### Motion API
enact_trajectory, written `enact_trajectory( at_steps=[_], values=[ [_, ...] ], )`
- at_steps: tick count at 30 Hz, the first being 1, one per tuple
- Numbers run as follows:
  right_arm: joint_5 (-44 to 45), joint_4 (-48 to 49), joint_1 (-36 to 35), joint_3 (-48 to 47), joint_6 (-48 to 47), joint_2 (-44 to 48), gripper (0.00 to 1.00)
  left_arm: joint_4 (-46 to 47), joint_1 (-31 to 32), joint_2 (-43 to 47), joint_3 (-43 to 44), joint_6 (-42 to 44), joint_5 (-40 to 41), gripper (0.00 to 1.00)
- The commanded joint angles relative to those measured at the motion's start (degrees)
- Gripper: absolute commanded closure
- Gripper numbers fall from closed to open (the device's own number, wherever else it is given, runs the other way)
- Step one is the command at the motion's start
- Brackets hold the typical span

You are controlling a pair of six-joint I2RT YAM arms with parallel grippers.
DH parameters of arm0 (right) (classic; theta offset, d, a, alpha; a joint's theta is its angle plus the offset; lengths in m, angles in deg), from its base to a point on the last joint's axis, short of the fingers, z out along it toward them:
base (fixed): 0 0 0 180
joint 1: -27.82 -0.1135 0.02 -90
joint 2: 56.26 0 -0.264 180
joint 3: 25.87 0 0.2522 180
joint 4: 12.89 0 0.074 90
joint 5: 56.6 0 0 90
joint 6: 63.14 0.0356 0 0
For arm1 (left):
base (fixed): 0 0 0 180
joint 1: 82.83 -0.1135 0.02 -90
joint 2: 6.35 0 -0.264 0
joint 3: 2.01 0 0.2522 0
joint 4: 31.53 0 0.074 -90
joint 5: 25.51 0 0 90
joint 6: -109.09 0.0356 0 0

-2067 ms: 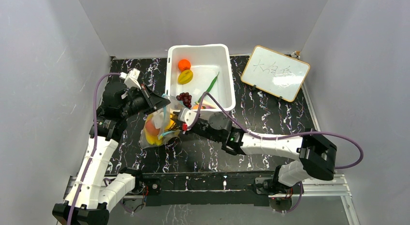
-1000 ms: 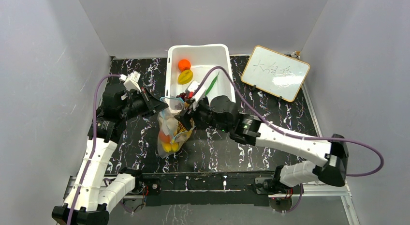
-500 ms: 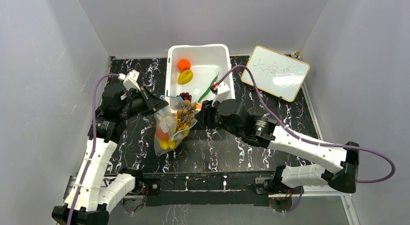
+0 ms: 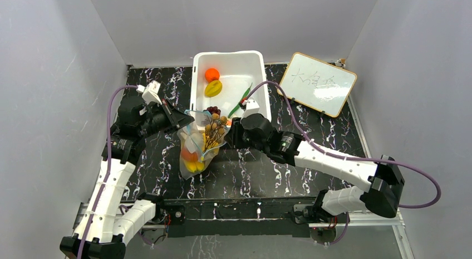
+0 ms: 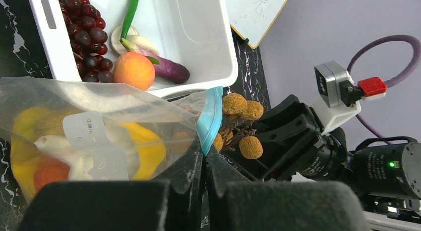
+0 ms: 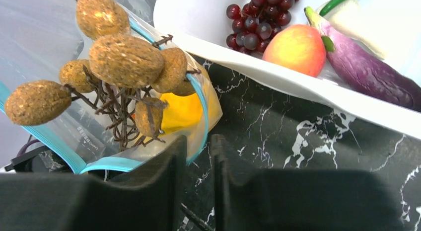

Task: Place the food in the zip-top bag and seal the zipper
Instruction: Adjust the zipper food storage bag at the center of the board.

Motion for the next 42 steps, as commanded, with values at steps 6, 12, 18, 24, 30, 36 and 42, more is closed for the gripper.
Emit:
enact_trajectory(
  at_steps=[6,12,18,24,30,36,42],
  values=[
    [-2.9,6.6,0.8,-5.5,-3.9,0.5,1.0,1.1,0.2,1.1,0.6,1.8,-0.1,1.0],
    [-4.6,3.6,0.8,-11.6,-3.7,0.8,1.0,-3.8,0.2,1.4,1.7,6.6,4.3,1.0],
    [-2.2,12.1,3.4,-3.7,-3.5,2.4,1.0,-6.3,0.2,0.8,2.3,9.4,6.3,1.0],
    [-5.1,12.7,3.6,-6.6,-2.8,2.6,1.0,-8.4,0.2,0.7,6.2,9.2,5.4,1.0],
    [-6.9,13.1,3.5,-4.5,0.3,1.9,1.0,-7.2,0.2,3.1,7.8,6.7,4.0,1.0],
    [-16.0,17.1,2.9,-2.9,1.3,-0.8,1.0,-11.2,0.2,3.3,3.3,8.8,7.3,1.0],
    [-12.9,11.8,2.9,-7.1,-4.0,-3.5,0.85,-10.0,0.2,3.0,1.7,11.1,7.7,1.0]
  ],
)
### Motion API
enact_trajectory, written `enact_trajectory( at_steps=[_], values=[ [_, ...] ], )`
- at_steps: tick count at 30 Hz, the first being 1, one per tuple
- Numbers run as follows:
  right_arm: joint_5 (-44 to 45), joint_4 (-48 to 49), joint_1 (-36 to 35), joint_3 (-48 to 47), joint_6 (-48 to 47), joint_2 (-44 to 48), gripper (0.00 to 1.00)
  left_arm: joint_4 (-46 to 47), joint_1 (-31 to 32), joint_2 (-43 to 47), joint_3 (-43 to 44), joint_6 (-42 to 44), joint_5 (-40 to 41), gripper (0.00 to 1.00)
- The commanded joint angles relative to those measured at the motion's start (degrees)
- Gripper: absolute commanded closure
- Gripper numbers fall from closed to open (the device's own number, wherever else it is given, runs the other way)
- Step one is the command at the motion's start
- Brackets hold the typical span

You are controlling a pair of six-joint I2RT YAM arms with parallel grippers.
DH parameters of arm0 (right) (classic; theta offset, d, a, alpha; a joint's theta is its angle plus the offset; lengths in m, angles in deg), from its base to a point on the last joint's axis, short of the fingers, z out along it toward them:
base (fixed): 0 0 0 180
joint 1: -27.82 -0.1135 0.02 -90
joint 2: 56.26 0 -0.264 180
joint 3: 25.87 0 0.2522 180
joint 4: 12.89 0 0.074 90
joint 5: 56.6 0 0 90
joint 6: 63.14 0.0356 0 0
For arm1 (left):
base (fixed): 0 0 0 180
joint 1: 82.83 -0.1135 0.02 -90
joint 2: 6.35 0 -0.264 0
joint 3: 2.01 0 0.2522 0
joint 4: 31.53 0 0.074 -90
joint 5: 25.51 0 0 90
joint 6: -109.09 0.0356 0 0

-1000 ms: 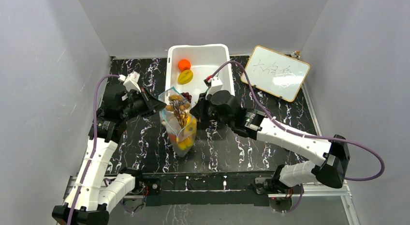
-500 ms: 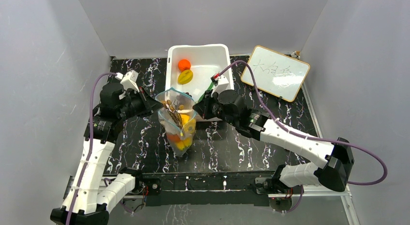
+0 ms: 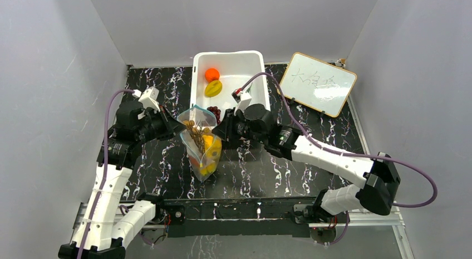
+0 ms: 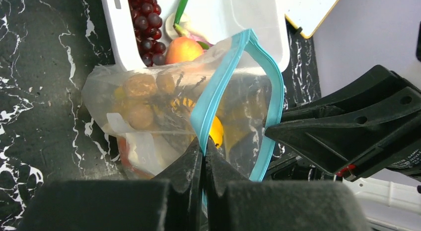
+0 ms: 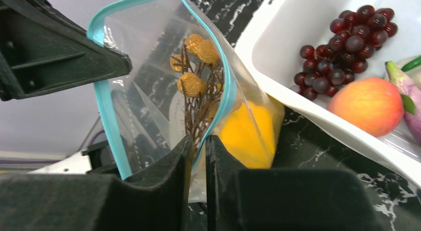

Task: Place the food in the zip-top bag and seal the zipper
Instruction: Adjust the zipper food storage bag at the center of the board, then pick up the fake fruit from the bin.

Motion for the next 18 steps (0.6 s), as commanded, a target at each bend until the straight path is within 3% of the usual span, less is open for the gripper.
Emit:
enact_trajectory(
  at_steps=[1,8,13,18],
  values=[
    [2.3,-1.7,-0.2,-5.2,-4.6,-1.6,0.8,1.8,0.2,0.3,-1.3,2.1,-0.3,1.0],
    [8.0,-5.6,2.9,-13.7,-6.1,-4.8,0.44,2.8,0.2,-0.1,-1.6,4.3,0.3,1.0],
    [9.7,-2.6,7.3,-18.1,-2.0,-8.4,0.34,1.6,0.2,-1.1,-0.3,7.5,2.1,1.0],
    [13.0,1.4,10.5,-20.9,-1.1,-14.4,0.3,1.1,0.2,-1.3,1.5,9.2,3.4,1.0]
  ],
)
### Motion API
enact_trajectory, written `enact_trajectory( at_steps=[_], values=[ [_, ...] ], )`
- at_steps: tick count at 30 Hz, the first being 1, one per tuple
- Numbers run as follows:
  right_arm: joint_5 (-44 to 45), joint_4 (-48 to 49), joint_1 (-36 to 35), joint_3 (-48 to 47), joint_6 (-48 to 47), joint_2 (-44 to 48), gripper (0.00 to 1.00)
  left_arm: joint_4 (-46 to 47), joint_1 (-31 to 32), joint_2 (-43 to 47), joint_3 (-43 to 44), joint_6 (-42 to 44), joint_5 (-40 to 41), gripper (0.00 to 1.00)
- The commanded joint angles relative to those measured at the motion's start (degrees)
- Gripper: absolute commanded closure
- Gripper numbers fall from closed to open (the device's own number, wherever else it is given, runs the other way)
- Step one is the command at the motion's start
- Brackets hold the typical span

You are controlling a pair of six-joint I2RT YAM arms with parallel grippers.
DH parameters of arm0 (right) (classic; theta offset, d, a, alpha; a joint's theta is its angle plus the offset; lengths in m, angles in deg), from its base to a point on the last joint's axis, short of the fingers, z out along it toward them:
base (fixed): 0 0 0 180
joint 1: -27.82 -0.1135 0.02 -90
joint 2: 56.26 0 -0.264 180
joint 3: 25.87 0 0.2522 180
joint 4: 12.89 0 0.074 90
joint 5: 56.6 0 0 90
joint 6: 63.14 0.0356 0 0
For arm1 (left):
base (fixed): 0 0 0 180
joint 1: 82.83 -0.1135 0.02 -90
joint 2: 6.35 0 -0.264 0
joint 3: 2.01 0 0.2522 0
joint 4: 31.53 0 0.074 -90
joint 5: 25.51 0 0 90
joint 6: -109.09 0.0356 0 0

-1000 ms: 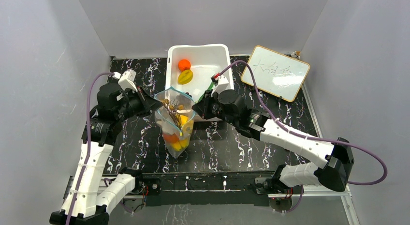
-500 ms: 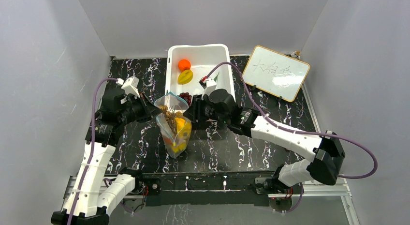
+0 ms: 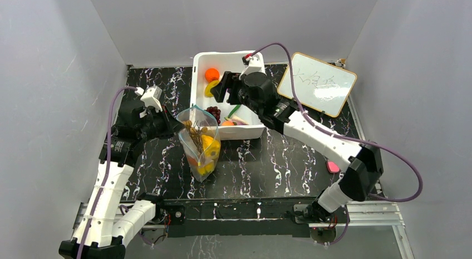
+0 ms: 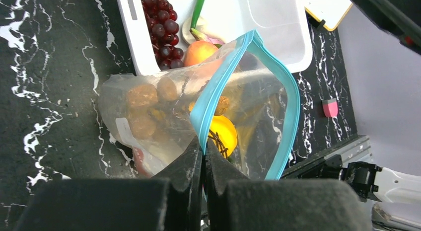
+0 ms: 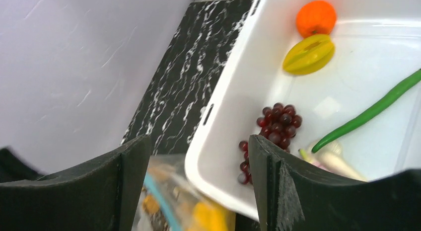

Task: Place the food in the zip-top bag and seal the zipper
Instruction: Pick up the fake fruit from the bin.

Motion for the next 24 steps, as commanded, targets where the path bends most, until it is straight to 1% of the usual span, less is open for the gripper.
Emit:
enact_trajectory(
  at_steps=[1,8,10,11,14,16,19,22,24],
  values=[
    [4.9,5.5,2.7,-4.0,2.2,-5.9,0.3,-0.2,0.2,0.2,3.1,3.4,2.4,1.0],
    [5.1,5.1,7.0,-12.9,8.1,-21.2,0.29,-2.1,0.2,0.2,5.9,4.9,5.8,1.0],
    [4.5,5.9,7.8,-14.7,9.4,-24.7,0.26,-3.1,0.2,0.0,6.6,5.7,7.9,1.0],
    [5.3,6.2,8.0,-15.6,11.0,-26.8,0.24,-3.6,0.2,-0.2,7.1,6.2,8.5,1.0],
    [6.1,7.3,9.6,-19.7,20.4,-36.0,0.23,-4.4,0.2,-0.7,9.1,6.9,9.9,1.0],
    [6.8,9.3,10.4,-21.9,23.3,-40.7,0.19,-4.4,0.2,-0.8,9.1,7.0,9.4,1.0],
    [7.2,10.8,11.1,-26.3,23.3,-45.2,0.17,-4.3,0.2,-0.4,9.1,6.7,9.3,1.0],
    [6.7,11.5,12.4,-30.9,19.2,-49.8,0.16,-4.3,0.2,-0.1,9.3,6.6,8.9,1.0],
    [6.5,10.7,12.9,-34.1,19.0,-53.4,0.16,-4.3,0.2,0.3,9.1,6.3,8.4,1.0]
  ],
)
